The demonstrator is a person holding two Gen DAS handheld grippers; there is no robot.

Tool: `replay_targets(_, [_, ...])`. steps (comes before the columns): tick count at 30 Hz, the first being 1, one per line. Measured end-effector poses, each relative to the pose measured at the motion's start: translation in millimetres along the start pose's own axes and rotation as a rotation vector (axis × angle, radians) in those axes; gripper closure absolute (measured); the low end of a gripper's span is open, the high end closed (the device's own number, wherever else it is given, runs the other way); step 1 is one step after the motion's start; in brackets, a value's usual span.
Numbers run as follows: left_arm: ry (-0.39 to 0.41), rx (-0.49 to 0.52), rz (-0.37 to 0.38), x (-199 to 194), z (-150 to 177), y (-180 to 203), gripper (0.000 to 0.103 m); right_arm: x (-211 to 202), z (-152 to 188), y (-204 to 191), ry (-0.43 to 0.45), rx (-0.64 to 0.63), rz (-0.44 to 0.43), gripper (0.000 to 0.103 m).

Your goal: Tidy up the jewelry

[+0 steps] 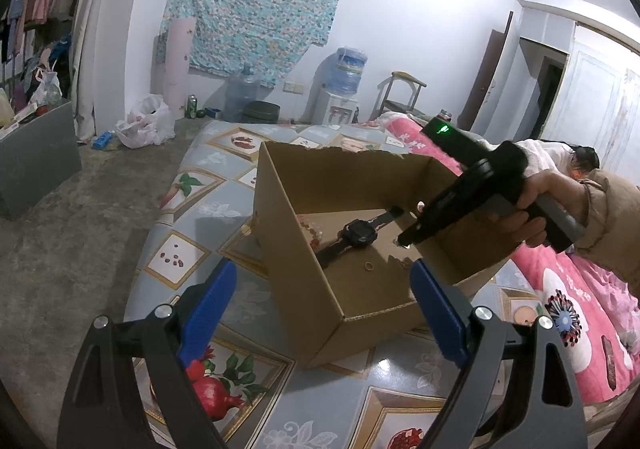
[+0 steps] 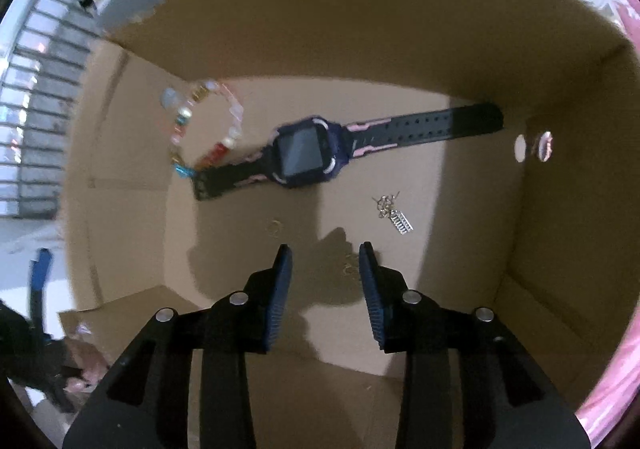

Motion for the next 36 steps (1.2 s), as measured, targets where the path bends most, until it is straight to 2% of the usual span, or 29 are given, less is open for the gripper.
replay_targets(5, [0.008,0.027,-0.018,-9.0,1.5,7.2,0.017,-54.8,2.8,-2.1,0.175,0.047,-0.146,0.065])
replay_targets(7, [0.012,0.046,-0.022,-13.3,3.1,11.0,0.017,-92.7,10.6,8.3,0.268,0.063,-0.204,0.061])
replay_targets(9, [0.014,0.071,-0.014,-20.7,6.5,18.2,0.017,-126.5,20.7,4.1,0.39,0.061,-0.253,0.052])
replay_targets(10, [0.013,0.078,-0.002,-23.8,8.3,21.3,0.017,-147.1,35.3,5.4,0.468,0.051,-0.266,0.049])
replay_targets(11, [0.005,0.089,0.024,-28.1,12.7,27.5,0.017,-141.5,42.4,-5.8,0.521,0.044,-0.265,0.045])
replay_targets(13, [-0.026,0.097,0.075,-31.4,21.3,38.5,0.016,-180.9,74.1,-2.4,0.643,0.017,-0.258,0.039])
replay_targets(15, [-0.076,0.116,0.131,-34.1,35.4,54.0,0.015,-199.4,94.6,-0.9,0.715,0.0,-0.243,0.027])
replay_targets(16, [-0.097,0.13,0.155,-34.4,42.1,61.4,0.011,-203.1,114.7,5.1,0.754,0.001,-0.219,0.024])
replay_targets(17, [-0.136,0.154,0.182,-31.5,52.8,72.2,0.01,-202.6,126.1,10.6,0.769,0.008,-0.204,0.018])
replay_targets(18, [-0.16,0.168,0.184,-28.3,59.9,77.6,0.01,-209.8,139.3,19.6,0.773,0.021,-0.19,0.013])
replay_targets(19, [-0.194,0.188,0.175,-21.3,68.4,83.4,0.01,-198.5,148.1,27.6,0.767,0.046,-0.173,0.012])
replay_targets(23, [-0.277,0.186,0.14,15.1,91.9,95.5,0.01,-135.2,169.8,71.1,0.637,0.212,-0.071,0.012])
replay_targets(26, [-0.282,0.173,0.083,34.9,93.0,91.6,0.01,-98.2,167.7,81.2,0.584,0.249,-0.01,0.012])
replay_targets(28, [-0.278,0.143,0.048,47.4,87.5,84.9,0.01,-88.5,157.2,77.1,0.581,0.242,-0.032,0.013])
replay_targets(29, [-0.273,0.13,0.041,50.0,84.4,84.7,0.01,-83.7,148.6,72.8,0.577,0.237,-0.059,0.015])
replay_targets(32, [-0.262,0.096,0.021,61.3,73.6,81.2,0.01,-79.7,127.2,61.9,0.56,0.219,-0.091,0.03])
replay_targets(33, [-0.262,0.09,0.011,64.5,71.8,80.3,0.01,-78.9,121.8,59.2,0.553,0.214,-0.1,0.042])
replay_targets(36, [-0.259,0.072,0.002,67.6,68.7,76.0,0.01,-79.8,107.5,54.3,0.535,0.215,-0.141,0.065])
Point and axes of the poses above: each gripper's, at about its wrist camera, not at the fingertips, and x roughly the way its jaws point, y to its right, z to its underside, the point moved 10 cm from there along x, roughly the way its jaws point, and after that the axes turned 1 degree about y, right-handed, at the moved point
